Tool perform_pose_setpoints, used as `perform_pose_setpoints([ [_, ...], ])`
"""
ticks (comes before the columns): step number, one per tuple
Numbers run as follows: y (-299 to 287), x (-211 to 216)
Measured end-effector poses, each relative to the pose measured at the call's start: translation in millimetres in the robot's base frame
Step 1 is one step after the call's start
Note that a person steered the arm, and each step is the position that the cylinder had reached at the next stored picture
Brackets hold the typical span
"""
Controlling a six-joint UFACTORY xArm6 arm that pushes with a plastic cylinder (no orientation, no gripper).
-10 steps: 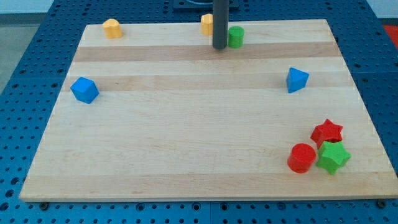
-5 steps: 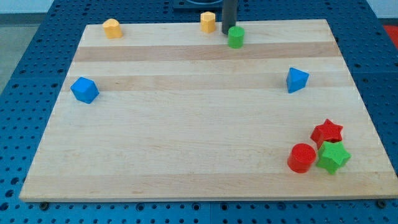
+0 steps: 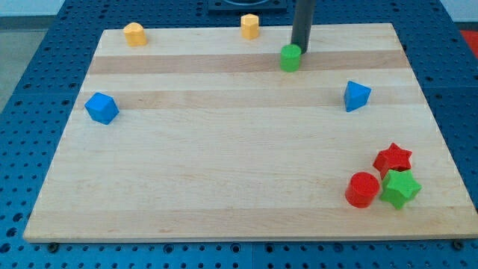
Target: Move the green circle to the top of the red circle
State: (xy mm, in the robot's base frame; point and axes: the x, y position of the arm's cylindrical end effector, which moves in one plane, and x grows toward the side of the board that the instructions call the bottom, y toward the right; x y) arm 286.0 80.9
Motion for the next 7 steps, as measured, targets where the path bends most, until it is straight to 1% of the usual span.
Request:
perform_pose_setpoints([
  [1,-31.6,51.6],
  [2,-38.5,62.1],
  [3,-46.8,43.6],
  [4,-90.9,48.8],
  [5,-104.5,82.5],
  [6,-82.3,96.6],
  [7,-111.0,73.8],
])
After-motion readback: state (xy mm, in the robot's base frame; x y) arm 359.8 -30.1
